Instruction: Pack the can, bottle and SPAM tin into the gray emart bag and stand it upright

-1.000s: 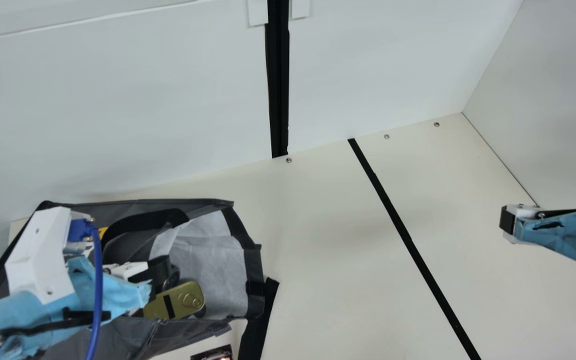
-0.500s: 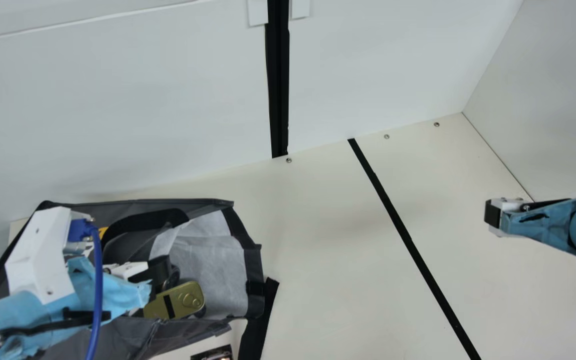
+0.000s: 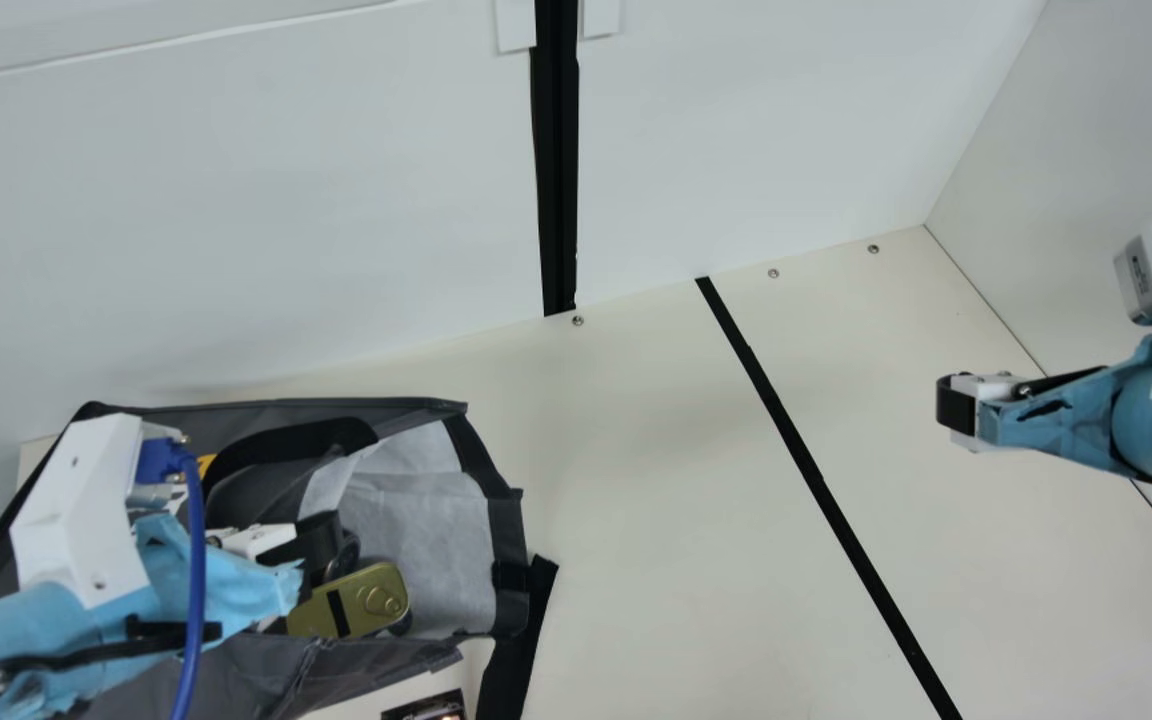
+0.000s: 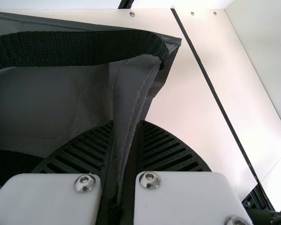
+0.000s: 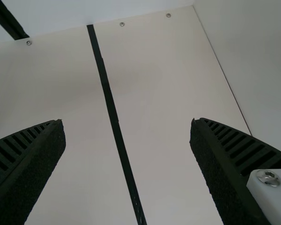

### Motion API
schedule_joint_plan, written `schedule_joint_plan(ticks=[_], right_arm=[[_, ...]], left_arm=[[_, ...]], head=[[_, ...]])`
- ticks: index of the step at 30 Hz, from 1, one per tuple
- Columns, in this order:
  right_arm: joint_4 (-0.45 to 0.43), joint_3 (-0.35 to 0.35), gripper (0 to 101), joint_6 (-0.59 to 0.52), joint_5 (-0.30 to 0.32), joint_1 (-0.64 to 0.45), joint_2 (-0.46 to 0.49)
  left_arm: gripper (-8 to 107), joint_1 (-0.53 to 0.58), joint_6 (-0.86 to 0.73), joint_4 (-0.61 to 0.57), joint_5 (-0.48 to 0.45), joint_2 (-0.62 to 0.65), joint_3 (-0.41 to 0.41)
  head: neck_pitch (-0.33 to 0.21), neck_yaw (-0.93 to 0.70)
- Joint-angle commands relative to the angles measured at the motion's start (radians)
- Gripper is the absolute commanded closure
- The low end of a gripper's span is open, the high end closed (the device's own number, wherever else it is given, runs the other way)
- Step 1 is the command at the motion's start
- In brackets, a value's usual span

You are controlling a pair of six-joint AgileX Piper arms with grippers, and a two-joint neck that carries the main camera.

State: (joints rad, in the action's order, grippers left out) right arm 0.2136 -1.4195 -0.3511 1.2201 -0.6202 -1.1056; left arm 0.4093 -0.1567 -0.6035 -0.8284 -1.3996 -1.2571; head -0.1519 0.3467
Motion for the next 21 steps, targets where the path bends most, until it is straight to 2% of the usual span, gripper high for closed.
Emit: schedule_joint_plan(ticks=[1, 6, 21], right_arm=[[0.032, -0.003, 6, -0.028, 0.0, -0.005, -0.009], [0.094, -0.005, 6, -0.089, -0.003, -0.019, -0.038], [0.245, 0.066, 6, -0.25, -0.083, -0.007, -0.125]], left_arm=[[107, 0.0, 0.0, 0.0, 0.0, 0.0, 0.0], [107, 0.0, 0.0, 0.0, 0.0, 0.0, 0.0], [107, 0.0, 0.0, 0.0, 0.0, 0.0, 0.0]], head=[[-0.023, 0.002], [-0.023, 0.002], [-0.023, 0.002]])
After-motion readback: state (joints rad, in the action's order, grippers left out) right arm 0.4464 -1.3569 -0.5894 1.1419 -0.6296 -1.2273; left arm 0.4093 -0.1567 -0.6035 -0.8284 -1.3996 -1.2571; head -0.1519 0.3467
